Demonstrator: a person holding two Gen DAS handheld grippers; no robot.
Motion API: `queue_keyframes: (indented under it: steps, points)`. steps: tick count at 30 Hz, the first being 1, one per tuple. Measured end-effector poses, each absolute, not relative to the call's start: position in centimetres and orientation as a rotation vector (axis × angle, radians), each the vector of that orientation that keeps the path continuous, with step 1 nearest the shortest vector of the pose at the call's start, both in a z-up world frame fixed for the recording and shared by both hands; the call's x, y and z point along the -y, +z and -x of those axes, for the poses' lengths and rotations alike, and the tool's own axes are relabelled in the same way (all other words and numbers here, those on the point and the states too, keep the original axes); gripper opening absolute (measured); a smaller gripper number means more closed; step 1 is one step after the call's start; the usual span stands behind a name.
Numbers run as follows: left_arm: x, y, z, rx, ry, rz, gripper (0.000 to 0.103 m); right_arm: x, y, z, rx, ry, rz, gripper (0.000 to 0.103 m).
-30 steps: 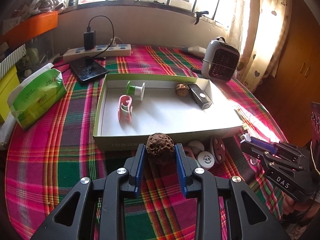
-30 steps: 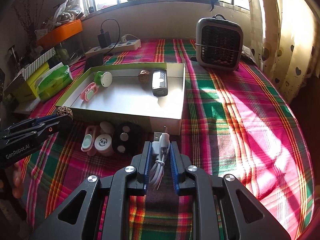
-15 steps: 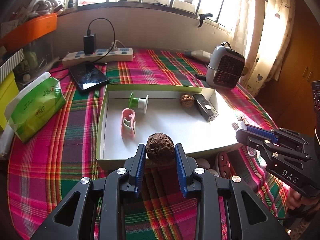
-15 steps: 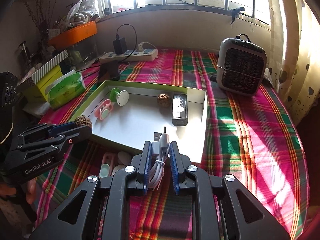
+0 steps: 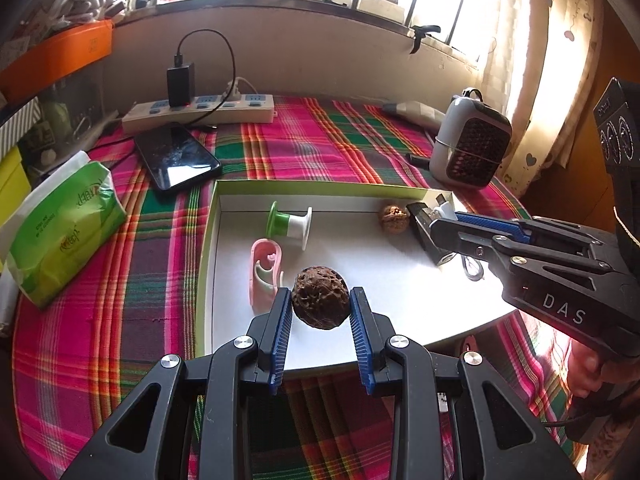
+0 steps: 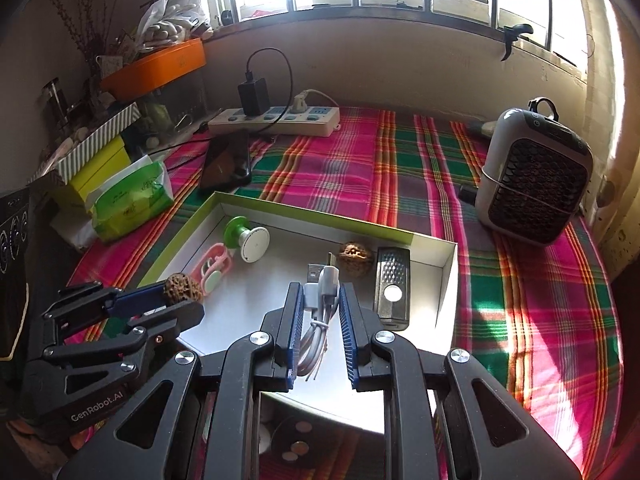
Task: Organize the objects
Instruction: 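Carry the walnut in the left tool and cable in the right tool into the box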
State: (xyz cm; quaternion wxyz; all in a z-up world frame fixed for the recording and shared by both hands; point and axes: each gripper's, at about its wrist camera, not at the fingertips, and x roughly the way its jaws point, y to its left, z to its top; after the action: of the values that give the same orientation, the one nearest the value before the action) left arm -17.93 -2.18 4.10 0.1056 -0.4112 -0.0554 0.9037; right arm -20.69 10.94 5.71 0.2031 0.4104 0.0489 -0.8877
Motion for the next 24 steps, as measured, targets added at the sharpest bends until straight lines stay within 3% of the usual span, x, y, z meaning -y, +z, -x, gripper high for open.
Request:
queue_keyframes:
  steps: [24]
  points:
    - [1.9, 2.7, 20.3, 0.125, 2.66, 1.256, 0.027, -7.2, 2.0, 26.4, -0.185, -2.334, -1.28, 0.019]
